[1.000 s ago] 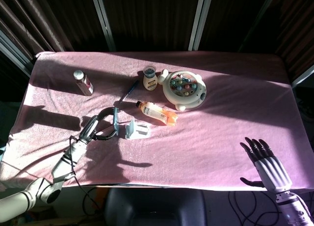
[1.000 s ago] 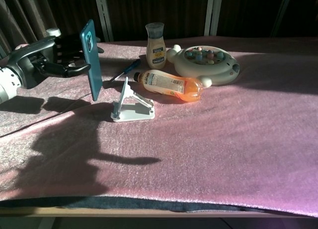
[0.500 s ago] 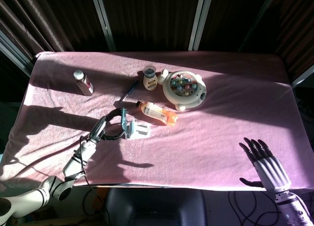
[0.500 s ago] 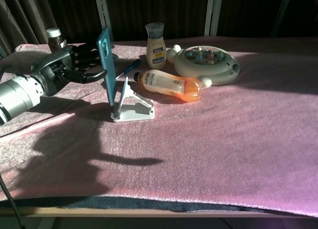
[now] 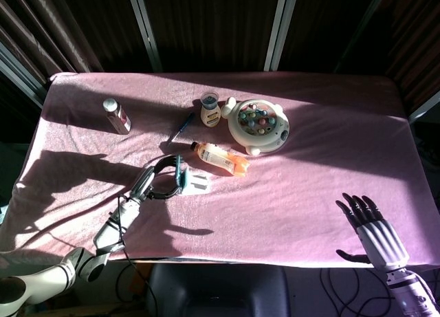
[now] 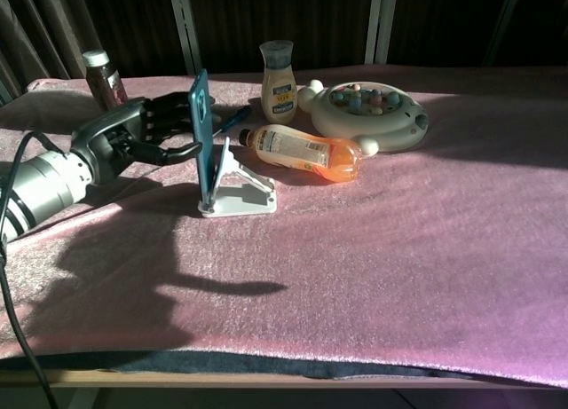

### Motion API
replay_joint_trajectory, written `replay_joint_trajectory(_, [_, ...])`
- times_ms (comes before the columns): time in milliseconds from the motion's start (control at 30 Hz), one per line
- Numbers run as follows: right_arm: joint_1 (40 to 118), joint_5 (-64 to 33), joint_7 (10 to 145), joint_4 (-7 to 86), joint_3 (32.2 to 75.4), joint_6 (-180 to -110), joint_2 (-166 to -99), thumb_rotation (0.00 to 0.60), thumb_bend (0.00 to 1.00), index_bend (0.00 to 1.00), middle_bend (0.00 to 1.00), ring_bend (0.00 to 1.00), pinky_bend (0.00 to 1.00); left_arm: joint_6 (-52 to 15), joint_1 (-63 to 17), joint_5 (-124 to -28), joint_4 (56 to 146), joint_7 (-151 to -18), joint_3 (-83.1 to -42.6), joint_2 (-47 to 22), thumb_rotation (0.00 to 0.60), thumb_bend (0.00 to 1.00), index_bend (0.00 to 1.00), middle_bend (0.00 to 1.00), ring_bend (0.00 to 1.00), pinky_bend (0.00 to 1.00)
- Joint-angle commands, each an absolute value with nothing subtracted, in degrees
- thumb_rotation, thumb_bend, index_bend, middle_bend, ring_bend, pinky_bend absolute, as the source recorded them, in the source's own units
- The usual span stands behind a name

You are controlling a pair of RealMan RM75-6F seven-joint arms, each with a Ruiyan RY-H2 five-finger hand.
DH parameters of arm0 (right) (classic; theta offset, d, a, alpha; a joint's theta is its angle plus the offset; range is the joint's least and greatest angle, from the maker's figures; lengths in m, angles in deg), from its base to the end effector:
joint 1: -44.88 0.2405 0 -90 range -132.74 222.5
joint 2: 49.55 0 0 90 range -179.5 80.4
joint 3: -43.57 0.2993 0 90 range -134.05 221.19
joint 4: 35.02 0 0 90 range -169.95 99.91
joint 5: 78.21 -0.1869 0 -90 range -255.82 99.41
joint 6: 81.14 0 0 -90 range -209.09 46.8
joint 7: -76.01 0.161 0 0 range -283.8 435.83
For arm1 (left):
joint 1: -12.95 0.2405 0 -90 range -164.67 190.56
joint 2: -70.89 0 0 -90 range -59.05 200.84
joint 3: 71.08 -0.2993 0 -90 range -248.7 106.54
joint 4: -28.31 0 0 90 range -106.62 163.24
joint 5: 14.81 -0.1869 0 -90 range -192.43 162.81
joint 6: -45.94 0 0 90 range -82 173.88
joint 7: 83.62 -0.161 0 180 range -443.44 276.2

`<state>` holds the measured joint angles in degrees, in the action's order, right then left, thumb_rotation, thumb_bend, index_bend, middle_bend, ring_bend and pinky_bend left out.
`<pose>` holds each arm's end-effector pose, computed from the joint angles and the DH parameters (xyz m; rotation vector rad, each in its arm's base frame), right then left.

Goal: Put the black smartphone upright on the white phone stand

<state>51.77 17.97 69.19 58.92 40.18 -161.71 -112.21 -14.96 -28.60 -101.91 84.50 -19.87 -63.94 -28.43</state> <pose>-0.3191 -0.1847 0.1675 1.7021 -0.8353 0.8133 -0.2002 0.3996 -0.0275 -1.4670 -1.8420 -1.6581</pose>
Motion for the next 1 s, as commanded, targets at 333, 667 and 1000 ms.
replay_joint_trajectory(333, [51.65, 18.05, 69.61, 58.97, 40.14, -162.00, -111.99, 0.600, 0.18, 0.00, 0.00, 0.00, 0.02, -13.72, -29.36, -101.72, 81.98, -18.41, -64.77, -29.62, 0.600, 0.38, 0.84, 0.99, 0.51, 0.05])
replay_joint_trajectory(667, [51.63, 18.03, 69.76, 58.93, 40.19, -162.09, -111.91, 0.600, 0.18, 0.00, 0.00, 0.00, 0.02, -15.56, -29.33, -102.71, 79.86, -17.87, -65.47, -30.95, 0.600, 0.35, 0.65, 0.77, 0.37, 0.03])
replay_joint_trajectory(1000, [51.34, 18.17, 69.65, 58.92, 40.09, -162.52, -111.76, 0.600, 0.18, 0.00, 0.00, 0.00, 0.02, -16.60, -29.77, -103.57, 77.48, -15.98, -66.13, -32.04, 0.600, 0.34, 0.53, 0.59, 0.25, 0.03])
